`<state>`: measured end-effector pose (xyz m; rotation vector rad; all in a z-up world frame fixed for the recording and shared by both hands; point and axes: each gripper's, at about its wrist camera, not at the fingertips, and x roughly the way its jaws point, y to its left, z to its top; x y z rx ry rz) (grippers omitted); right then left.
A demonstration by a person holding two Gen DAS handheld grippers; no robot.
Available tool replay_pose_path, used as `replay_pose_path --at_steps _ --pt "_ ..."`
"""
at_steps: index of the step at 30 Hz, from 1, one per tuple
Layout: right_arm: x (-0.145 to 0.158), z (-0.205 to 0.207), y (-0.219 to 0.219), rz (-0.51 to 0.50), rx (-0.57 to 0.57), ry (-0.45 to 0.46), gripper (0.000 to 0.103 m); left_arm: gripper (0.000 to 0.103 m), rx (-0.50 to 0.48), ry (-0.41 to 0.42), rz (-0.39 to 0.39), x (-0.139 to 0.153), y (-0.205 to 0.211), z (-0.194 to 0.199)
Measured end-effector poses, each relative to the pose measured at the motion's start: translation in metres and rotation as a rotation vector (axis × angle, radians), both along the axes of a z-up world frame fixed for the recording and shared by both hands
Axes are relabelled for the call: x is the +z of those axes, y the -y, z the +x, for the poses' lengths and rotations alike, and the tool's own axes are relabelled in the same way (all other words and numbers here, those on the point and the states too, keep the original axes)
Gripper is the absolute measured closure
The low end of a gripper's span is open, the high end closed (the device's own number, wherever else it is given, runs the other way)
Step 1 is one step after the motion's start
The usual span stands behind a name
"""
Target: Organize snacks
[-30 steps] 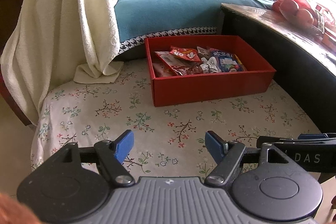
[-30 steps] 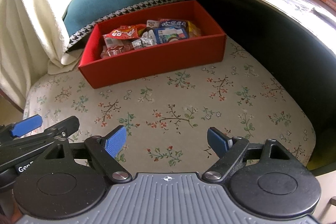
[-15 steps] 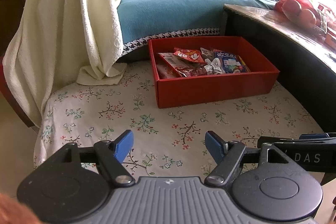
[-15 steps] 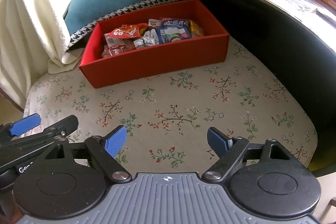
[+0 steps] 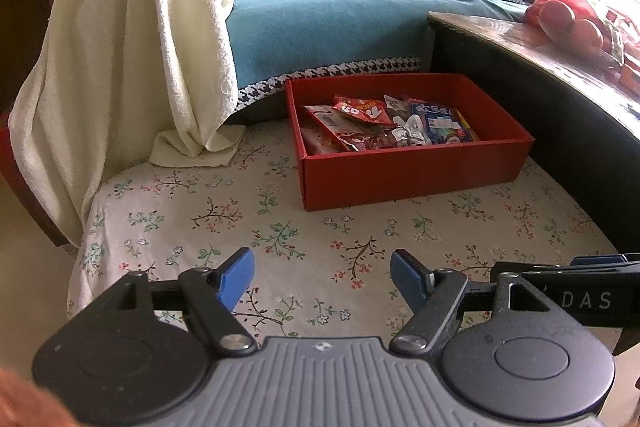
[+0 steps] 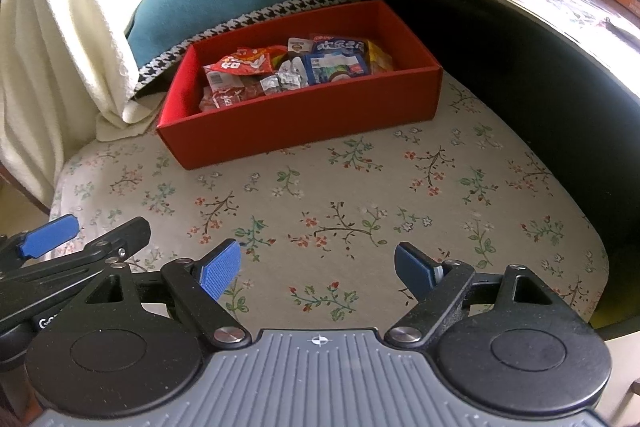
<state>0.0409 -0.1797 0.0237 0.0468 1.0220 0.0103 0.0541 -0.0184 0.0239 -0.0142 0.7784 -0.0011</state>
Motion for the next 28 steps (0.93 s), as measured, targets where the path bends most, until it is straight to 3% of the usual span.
replay_pose_path --at_steps 7,10,15,22,28 --pt "0.001 0.000 0.000 -0.002 -0.003 0.002 0.014 0.035 0.002 -0.005 -0.007 -0.001 -0.001 0.000" --pt "0.000 0.001 0.001 0.003 -0.005 0.002 0.014 0.035 -0.003 -0.047 -0.013 0.001 0.000 0.007" --pt "0.003 0.001 0.003 0.016 -0.010 0.014 0.014 0.030 0.000 -0.016 0.026 0.003 0.003 0.005" --pt "0.007 0.001 0.006 0.035 -0.014 0.029 0.014 0.021 0.027 -0.010 -0.066 0.004 -0.010 0.008" --pt "0.007 0.002 0.007 0.036 -0.014 0.035 0.014 0.015 0.045 0.038 -0.027 0.006 -0.006 0.004"
